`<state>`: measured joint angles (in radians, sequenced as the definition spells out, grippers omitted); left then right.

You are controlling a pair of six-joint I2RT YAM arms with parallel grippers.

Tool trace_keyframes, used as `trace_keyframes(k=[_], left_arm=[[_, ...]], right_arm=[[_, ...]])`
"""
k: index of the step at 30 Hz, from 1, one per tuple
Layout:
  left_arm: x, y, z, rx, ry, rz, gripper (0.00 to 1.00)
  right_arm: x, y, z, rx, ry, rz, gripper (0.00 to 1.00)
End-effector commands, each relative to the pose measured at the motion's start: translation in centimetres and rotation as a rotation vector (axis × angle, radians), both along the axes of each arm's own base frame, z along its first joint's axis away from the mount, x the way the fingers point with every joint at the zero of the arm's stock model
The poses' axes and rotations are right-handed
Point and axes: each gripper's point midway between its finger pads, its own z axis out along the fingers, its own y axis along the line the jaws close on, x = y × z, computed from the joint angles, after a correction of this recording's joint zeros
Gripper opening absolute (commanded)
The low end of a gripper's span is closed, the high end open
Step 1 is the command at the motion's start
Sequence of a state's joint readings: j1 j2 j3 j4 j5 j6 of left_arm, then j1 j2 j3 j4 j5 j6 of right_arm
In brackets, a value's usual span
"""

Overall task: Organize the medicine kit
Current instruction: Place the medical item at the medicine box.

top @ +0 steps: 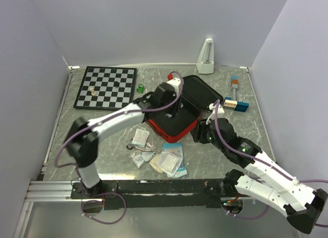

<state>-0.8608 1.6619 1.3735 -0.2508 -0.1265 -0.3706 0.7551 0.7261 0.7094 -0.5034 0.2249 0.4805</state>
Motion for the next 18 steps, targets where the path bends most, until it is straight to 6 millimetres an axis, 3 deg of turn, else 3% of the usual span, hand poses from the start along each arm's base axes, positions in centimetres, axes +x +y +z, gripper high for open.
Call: trace_keyframes(k=[1, 8, 13, 18], left_arm=[[3.2, -2.1, -2.3, 0.015, 0.052, -0.048, 0.4], [4.5, -4.9, -8.4, 0.057, 0.136, -0.128, 0.39], [4.8, -6.1, -10.4, 0.058, 0.144, -0.163, 0.39], [5.0, -7.1, -11.3, 0.048, 0.15, -0.196, 0.4]], right_arm=[[0.0, -0.4, 3.1, 0.009, -0.052, -0.002, 0.54], [0.2, -0.6, 2.9, -0.019, -0.045, -0.01, 0.54], [0.1, -0.3, 2.5, 0.004, -0.033, -0.009, 0.54], [0.2, -0.4, 2.0, -0.01, -0.024, -0.017, 0.54]])
